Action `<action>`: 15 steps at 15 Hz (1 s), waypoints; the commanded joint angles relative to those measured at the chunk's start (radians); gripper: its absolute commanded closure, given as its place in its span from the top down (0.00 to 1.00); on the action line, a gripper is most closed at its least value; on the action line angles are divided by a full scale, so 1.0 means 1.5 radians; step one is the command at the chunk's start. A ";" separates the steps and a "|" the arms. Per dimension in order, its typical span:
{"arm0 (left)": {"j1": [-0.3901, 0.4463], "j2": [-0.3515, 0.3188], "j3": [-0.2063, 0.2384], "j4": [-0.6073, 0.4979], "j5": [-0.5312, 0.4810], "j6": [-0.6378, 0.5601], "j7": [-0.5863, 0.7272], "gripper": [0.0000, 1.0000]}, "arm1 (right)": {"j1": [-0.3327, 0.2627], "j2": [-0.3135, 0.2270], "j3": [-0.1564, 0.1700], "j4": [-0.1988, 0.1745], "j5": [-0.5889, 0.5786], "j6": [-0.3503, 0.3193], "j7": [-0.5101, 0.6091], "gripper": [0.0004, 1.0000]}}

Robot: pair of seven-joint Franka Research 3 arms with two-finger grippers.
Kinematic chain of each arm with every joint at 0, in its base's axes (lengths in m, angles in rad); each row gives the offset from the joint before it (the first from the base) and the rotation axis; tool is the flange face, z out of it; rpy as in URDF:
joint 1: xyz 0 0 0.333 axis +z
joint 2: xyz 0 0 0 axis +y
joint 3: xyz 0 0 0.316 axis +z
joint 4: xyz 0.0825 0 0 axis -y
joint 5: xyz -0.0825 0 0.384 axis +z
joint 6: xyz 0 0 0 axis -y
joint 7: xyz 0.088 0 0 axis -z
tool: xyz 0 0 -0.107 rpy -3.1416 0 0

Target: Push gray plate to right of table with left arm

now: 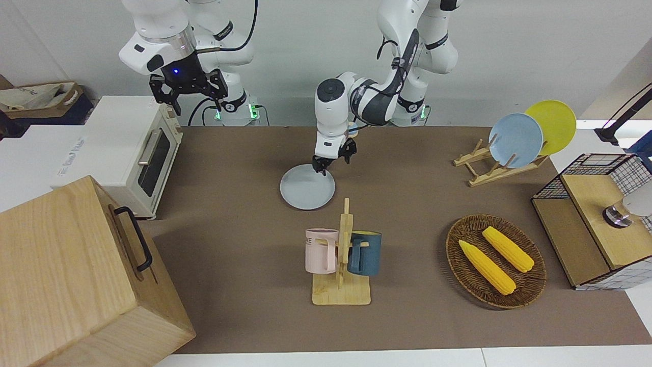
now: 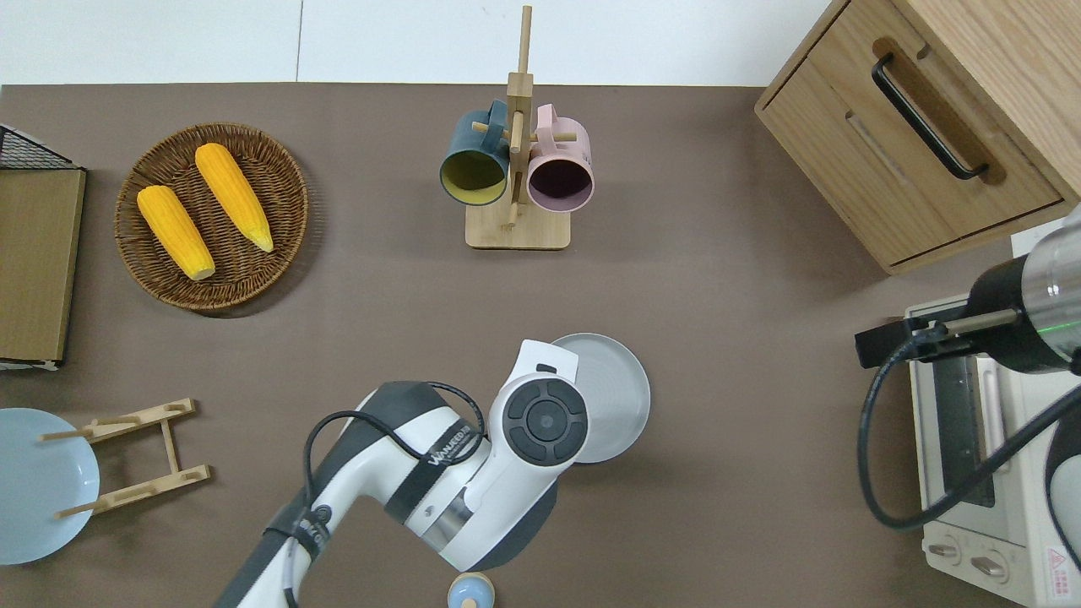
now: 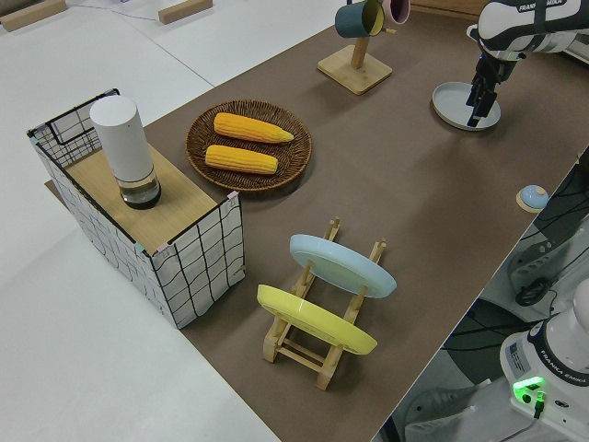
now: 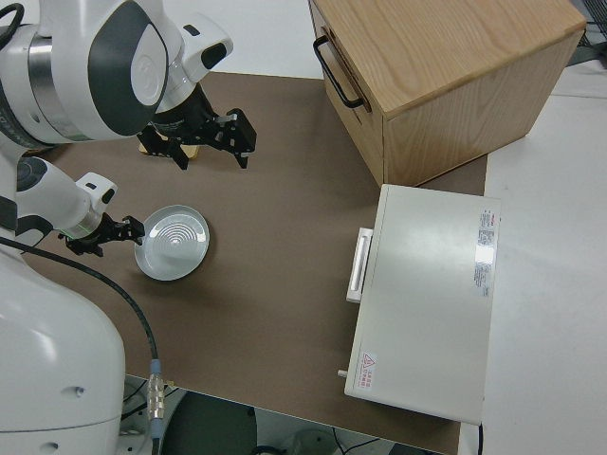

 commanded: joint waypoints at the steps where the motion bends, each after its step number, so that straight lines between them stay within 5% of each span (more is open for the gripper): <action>1: 0.053 -0.085 0.003 -0.006 -0.026 -0.082 0.111 1.00 | -0.013 -0.002 0.010 0.006 0.003 -0.010 0.009 0.98; 8: 0.199 -0.151 0.007 0.086 -0.036 -0.280 0.335 1.00 | -0.013 -0.002 0.011 0.006 0.004 -0.010 0.009 0.98; 15: 0.325 -0.187 0.013 0.144 -0.035 -0.358 0.552 1.00 | -0.013 -0.002 0.011 0.006 0.004 -0.010 0.009 0.98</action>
